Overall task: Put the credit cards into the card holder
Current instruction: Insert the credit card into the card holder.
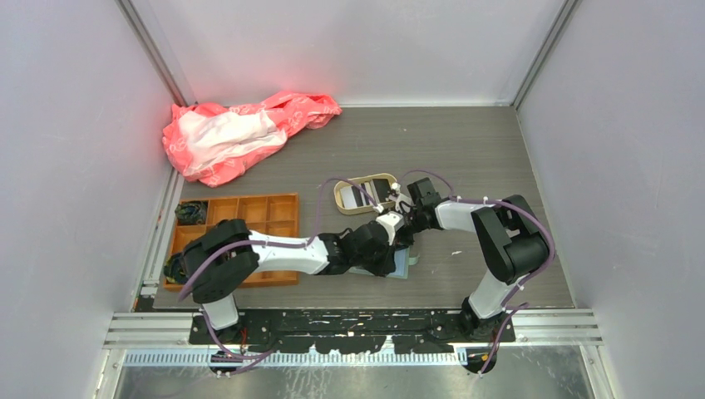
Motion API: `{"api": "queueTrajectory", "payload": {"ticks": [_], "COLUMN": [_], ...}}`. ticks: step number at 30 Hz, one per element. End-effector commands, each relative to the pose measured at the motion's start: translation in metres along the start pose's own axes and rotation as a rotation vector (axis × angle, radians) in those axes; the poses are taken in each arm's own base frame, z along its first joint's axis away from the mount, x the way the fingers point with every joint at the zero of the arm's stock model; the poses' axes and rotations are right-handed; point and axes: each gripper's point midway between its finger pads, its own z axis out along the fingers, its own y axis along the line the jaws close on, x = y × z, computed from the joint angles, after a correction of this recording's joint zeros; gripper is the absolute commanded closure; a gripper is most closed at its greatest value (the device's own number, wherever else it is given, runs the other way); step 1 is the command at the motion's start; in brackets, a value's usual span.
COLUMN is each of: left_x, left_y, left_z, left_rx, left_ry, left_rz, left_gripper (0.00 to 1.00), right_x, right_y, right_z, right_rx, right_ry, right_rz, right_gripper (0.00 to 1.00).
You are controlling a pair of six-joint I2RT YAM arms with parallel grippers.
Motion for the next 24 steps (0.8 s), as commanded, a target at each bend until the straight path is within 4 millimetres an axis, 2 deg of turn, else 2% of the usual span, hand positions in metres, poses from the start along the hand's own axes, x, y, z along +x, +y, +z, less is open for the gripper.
{"api": "queueTrajectory", "payload": {"ticks": [1, 4, 9, 14, 19, 24], "left_x": [-0.029, -0.024, -0.028, -0.018, -0.009, -0.012], "left_y": [-0.001, 0.01, 0.022, 0.043, 0.061, 0.068], "left_z": [0.011, 0.014, 0.017, 0.01, 0.004, -0.002], "left_rx": [-0.064, -0.13, -0.202, -0.304, -0.385, -0.415], "left_ry": [-0.108, -0.077, -0.083, -0.045, -0.021, -0.037], "left_rz": [0.102, 0.111, 0.133, 0.125, 0.12, 0.111], "left_gripper": [0.87, 0.86, 0.87, 0.88, 0.88, 0.88], "right_x": [-0.014, -0.014, -0.014, -0.014, -0.016, -0.018], "right_y": [0.003, 0.003, 0.002, 0.002, 0.004, 0.01], "right_z": [-0.002, -0.002, -0.002, -0.003, -0.006, -0.012], "right_rx": [0.021, 0.023, 0.026, 0.03, 0.03, 0.026], "right_ry": [-0.045, -0.045, -0.042, -0.045, -0.049, -0.063], "right_rz": [-0.059, -0.06, -0.06, -0.068, -0.085, -0.127], "right_gripper": [0.67, 0.67, 0.67, 0.66, 0.57, 0.48]}}
